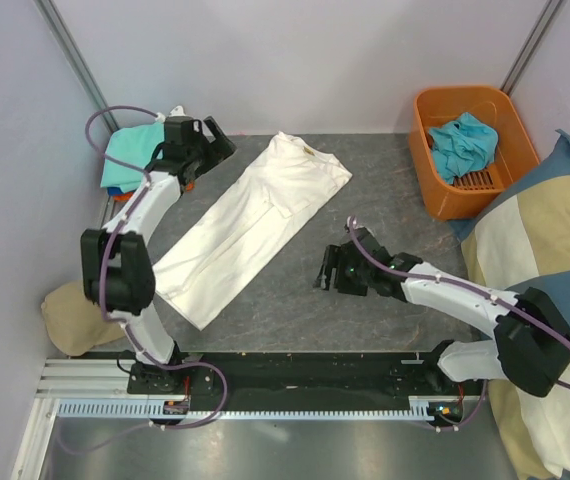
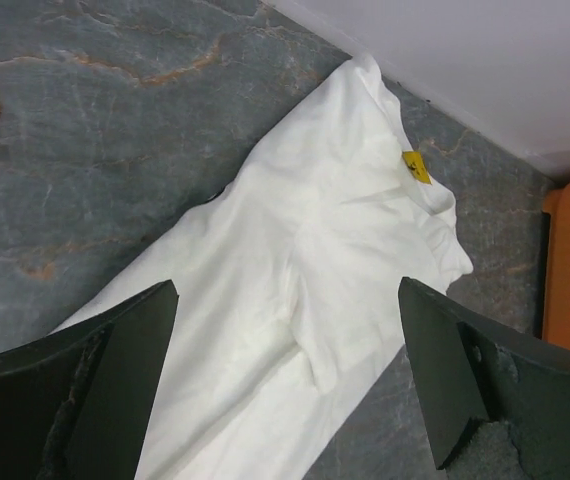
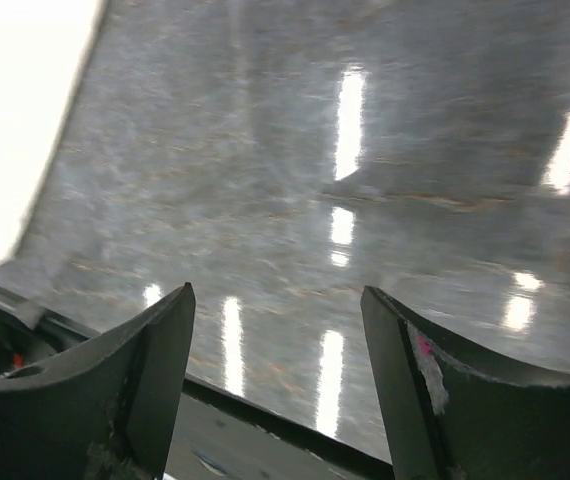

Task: Fold and stack the t-shirts
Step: Fold the tshirt

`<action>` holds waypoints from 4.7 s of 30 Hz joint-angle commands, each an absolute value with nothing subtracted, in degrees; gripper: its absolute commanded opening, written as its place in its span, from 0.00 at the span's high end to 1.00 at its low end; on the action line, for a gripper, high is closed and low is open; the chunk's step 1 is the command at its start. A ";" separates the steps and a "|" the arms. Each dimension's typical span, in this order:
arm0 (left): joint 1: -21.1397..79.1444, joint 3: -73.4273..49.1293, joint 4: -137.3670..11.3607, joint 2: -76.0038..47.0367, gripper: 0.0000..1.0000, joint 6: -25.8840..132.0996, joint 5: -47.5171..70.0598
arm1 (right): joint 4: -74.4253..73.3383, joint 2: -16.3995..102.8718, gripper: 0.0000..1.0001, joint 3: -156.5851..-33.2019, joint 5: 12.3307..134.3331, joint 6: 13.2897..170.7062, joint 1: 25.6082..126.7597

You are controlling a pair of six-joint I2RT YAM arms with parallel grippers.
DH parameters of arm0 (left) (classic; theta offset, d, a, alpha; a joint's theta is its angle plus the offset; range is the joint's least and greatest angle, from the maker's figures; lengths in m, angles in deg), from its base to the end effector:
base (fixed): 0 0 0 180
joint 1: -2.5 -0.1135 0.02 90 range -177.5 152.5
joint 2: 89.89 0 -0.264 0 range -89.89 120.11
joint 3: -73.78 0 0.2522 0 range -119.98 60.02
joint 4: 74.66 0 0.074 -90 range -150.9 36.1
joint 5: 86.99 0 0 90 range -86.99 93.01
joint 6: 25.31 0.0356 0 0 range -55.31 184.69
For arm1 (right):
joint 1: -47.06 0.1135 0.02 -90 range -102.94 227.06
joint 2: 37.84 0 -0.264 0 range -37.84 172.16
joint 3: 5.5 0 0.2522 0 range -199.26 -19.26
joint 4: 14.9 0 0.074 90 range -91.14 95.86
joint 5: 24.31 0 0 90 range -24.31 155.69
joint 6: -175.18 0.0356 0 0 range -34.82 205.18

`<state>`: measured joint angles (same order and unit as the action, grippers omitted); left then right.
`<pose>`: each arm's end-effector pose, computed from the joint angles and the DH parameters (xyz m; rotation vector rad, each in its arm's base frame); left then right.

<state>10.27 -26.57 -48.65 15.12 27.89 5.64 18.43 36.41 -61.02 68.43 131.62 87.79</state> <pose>0.4298 -0.0603 0.2921 -0.5111 2.0861 -0.5095 0.1918 0.1674 0.2002 0.1088 2.6129 0.6650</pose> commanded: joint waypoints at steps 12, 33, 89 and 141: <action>9.97 -2.55 -41.93 -21.76 0.00 30.93 -3.75 | -0.35 71.90 0.26 -83.85 53.12 158.21 114.38; 9.71 -2.74 -38.58 -25.82 0.00 34.72 -1.12 | 1.32 84.68 1.00 -95.03 53.30 164.55 116.23; 37.80 38.29 -30.75 -63.78 0.00 10.40 15.86 | 37.36 22.45 0.23 -53.98 43.98 154.70 114.38; 69.83 45.52 -39.97 -42.43 0.49 -6.95 -8.50 | 31.12 21.92 0.39 -45.28 45.83 164.99 120.80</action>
<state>69.75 45.58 -36.45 -44.04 -5.94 -4.02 31.79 22.95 -46.55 46.25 163.00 120.27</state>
